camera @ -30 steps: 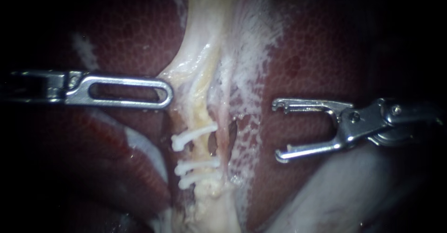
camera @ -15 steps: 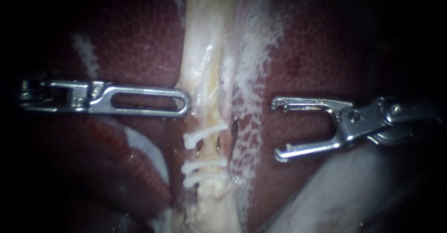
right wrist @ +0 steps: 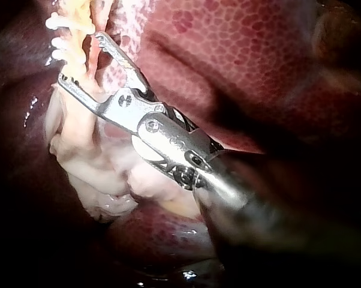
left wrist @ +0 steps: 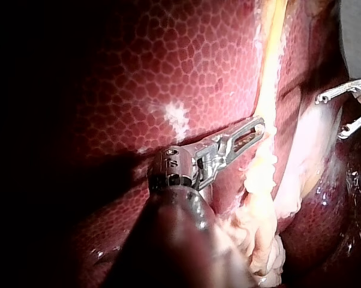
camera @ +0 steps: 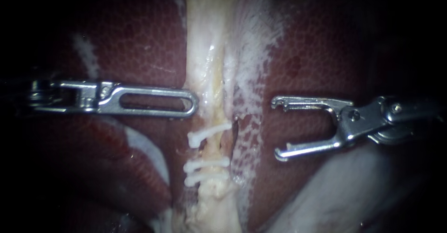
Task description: Going back third clip left tube
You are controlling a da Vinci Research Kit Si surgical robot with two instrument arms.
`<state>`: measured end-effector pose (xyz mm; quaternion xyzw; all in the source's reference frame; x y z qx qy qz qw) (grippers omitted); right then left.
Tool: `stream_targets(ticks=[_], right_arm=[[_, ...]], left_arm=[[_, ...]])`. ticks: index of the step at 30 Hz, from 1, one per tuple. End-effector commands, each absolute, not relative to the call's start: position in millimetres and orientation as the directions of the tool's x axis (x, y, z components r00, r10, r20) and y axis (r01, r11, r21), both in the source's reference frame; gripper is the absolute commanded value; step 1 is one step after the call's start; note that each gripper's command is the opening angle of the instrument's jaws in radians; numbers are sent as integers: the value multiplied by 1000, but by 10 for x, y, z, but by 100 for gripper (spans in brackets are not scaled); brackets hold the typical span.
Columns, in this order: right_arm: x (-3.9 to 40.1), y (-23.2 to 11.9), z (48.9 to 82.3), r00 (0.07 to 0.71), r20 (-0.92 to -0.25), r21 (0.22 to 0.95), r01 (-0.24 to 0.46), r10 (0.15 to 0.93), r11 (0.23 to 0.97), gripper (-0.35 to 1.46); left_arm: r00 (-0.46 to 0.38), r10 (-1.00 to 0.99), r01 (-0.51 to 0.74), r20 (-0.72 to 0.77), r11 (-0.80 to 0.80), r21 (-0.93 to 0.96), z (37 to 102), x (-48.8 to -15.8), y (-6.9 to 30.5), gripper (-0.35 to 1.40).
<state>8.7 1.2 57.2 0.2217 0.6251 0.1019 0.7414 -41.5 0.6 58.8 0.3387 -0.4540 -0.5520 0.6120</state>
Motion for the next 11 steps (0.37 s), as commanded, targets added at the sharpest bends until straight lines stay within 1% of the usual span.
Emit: stream_targets(ticks=[1, 11], right_arm=[[87, 12, 572, 198, -882, 456, 126, 429, 881, 60], [87, 17, 571, 197, -880, 459, 126, 432, 879, 60]], left_arm=[[-21, -983, 367, 182, 161, 916, 588, -415, 6, -35], [-20, -983, 365, 181, 161, 917, 588, -415, 6, -35]])
